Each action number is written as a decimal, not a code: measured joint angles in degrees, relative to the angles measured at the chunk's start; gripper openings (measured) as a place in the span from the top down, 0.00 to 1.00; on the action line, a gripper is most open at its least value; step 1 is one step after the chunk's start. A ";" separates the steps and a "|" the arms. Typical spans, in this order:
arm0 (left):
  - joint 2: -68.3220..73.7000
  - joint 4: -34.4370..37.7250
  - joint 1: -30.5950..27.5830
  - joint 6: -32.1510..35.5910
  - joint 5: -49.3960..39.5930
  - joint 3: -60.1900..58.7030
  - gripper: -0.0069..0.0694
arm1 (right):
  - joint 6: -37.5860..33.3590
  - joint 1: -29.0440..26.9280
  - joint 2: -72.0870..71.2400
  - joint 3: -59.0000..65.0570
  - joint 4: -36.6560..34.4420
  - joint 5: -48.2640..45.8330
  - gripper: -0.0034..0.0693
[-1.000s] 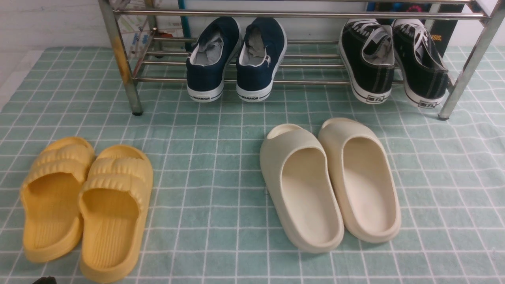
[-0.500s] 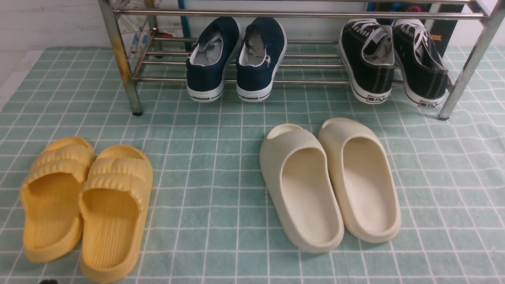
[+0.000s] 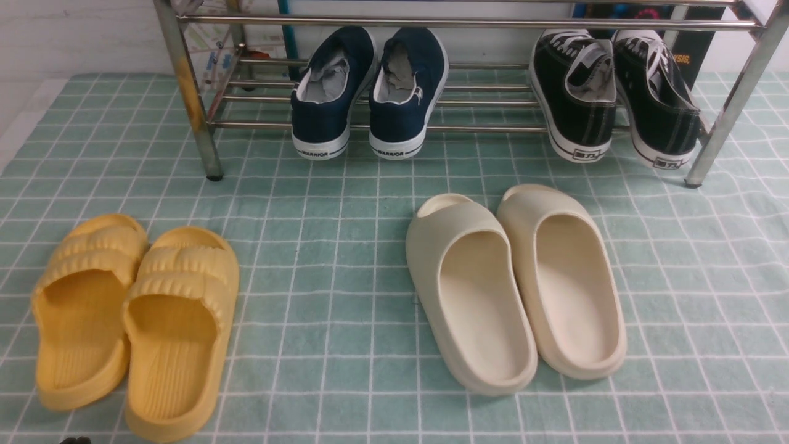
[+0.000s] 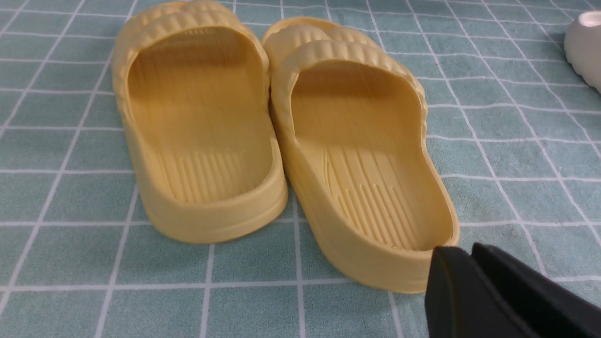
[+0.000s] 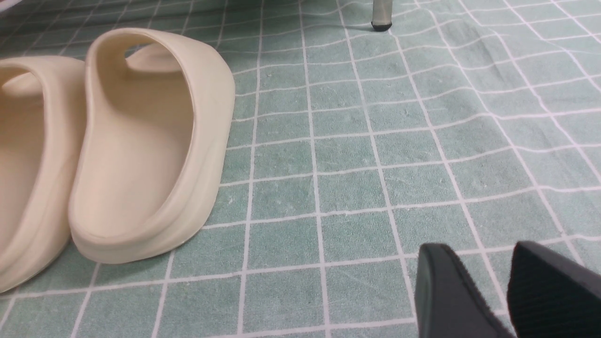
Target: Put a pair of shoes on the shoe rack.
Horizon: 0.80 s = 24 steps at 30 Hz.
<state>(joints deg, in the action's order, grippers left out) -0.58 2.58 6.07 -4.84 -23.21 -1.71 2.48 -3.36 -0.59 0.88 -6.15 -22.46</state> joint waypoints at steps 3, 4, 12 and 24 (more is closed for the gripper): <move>0.00 0.00 0.00 0.00 0.00 0.00 0.83 | 0.00 0.00 0.00 0.00 0.00 0.00 0.62; 0.00 0.00 0.00 0.00 0.00 0.00 0.83 | 0.00 0.00 0.00 0.00 0.00 0.00 0.62; 0.00 0.00 0.00 0.00 0.00 0.00 0.82 | 0.00 0.00 0.00 0.00 0.00 0.00 0.62; 0.00 0.00 0.00 0.00 0.00 0.00 0.81 | -0.04 0.00 0.00 0.00 0.00 0.00 0.62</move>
<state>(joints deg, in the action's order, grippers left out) -0.58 2.58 6.07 -4.84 -23.21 -1.71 2.44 -3.36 -0.59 0.88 -6.15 -22.46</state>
